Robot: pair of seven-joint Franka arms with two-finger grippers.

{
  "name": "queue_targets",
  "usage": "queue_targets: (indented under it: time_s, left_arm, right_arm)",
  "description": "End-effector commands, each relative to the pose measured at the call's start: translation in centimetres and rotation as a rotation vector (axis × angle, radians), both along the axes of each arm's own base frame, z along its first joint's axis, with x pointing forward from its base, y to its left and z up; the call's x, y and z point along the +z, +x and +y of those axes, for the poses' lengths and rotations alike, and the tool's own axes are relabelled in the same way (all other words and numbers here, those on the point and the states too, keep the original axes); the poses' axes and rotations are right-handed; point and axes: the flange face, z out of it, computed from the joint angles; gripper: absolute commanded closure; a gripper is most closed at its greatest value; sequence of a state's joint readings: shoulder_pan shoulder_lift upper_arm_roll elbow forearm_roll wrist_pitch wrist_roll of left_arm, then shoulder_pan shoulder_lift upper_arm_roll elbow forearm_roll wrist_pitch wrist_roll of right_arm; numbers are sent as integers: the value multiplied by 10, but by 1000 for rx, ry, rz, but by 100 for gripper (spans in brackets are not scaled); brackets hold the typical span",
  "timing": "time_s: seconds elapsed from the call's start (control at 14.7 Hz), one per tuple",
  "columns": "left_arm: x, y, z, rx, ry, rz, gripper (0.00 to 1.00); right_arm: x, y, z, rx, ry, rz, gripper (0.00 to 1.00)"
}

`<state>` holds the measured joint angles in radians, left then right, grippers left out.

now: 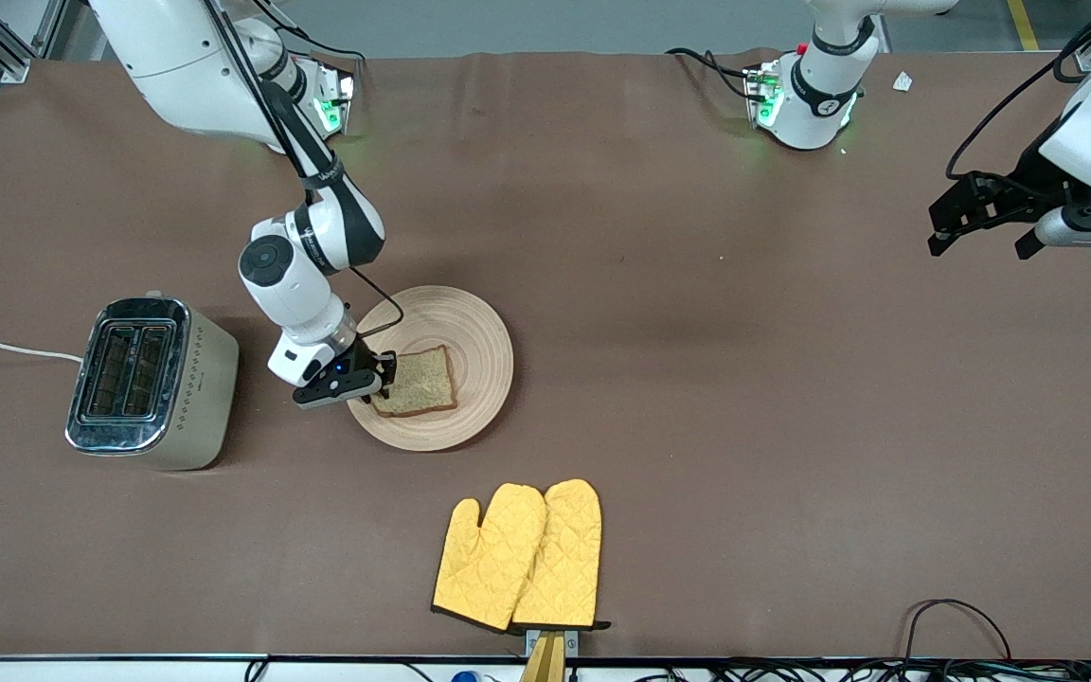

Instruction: Move plate and put bread in toaster

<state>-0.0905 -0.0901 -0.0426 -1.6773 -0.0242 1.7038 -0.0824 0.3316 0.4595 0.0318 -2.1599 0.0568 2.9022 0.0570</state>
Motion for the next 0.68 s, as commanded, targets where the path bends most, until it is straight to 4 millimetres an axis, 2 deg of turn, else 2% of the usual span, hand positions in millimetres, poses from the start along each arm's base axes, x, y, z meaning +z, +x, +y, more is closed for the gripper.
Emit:
queue_targets:
  time_s: [0.0,0.14,0.27,0.48,0.61]
  left_arm:
    - [3,2,2,-1,-8,-7,0]
    - [0,5,2,0,-2,-3,0]
    - [0,5,3,-12,1,-4,0]
    - [0,5,3,-14,1,-4,0]
    - [2,4,3,-14,1,-7,0]
  right_arm:
    - [-4,-6,-5,14,0,-23,91]
    - [-6,-9,-5,15,1,-27,99]
    - [-6,-10,-3,20,0,-24,100]
    - [9,-5,-5,-17,3,7,100]
    - [55,3,-6,-42,1,50,100]
